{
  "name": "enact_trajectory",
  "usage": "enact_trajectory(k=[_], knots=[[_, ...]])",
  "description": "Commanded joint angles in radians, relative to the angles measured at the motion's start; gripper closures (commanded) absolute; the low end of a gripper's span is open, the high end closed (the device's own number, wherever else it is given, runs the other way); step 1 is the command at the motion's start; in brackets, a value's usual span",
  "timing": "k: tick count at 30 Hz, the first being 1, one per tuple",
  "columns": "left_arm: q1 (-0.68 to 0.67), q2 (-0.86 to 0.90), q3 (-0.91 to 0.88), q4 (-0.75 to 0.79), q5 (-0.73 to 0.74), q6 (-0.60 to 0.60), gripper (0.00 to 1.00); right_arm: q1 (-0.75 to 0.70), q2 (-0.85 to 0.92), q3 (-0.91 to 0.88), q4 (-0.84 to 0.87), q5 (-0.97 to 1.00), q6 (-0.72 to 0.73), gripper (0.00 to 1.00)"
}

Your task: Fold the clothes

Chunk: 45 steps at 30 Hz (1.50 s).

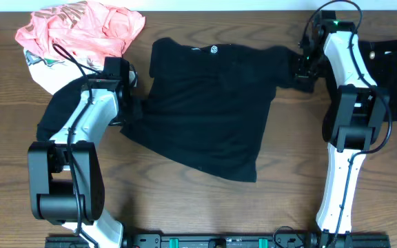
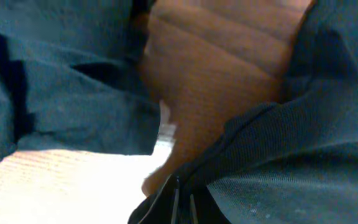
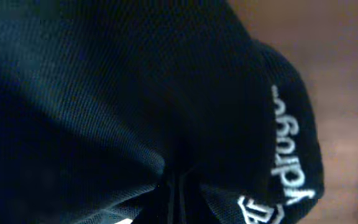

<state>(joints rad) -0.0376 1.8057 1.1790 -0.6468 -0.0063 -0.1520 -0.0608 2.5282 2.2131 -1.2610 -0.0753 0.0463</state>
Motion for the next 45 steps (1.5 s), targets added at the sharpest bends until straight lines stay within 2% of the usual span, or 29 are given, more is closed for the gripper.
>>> enact_trajectory(k=[1,6,11,19,23,34,45], knots=[[-0.001,0.006,0.012,0.007,-0.001,0.012,0.94,-0.03,-0.006,0.003,-0.06,0.055,0.079,0.99],[-0.001,0.006,0.012,0.05,-0.001,0.012,0.94,-0.039,-0.01,0.003,-0.198,0.08,0.13,0.99],[-0.001,0.006,0.012,0.186,-0.002,0.012,0.94,-0.035,-0.01,0.002,-0.29,0.08,0.133,0.99],[-0.001,0.024,0.012,0.491,-0.002,0.008,0.94,-0.024,-0.01,0.002,-0.314,0.075,0.141,0.99],[-0.001,0.075,0.012,0.575,-0.002,0.009,0.94,-0.013,-0.01,0.002,-0.301,0.072,0.141,0.99],[-0.001,0.215,0.012,0.623,-0.002,0.008,0.94,-0.011,-0.034,0.003,-0.277,0.068,0.192,0.99],[-0.001,0.214,0.012,0.615,-0.001,0.008,0.94,-0.006,-0.29,0.003,-0.293,0.091,0.23,0.99]])
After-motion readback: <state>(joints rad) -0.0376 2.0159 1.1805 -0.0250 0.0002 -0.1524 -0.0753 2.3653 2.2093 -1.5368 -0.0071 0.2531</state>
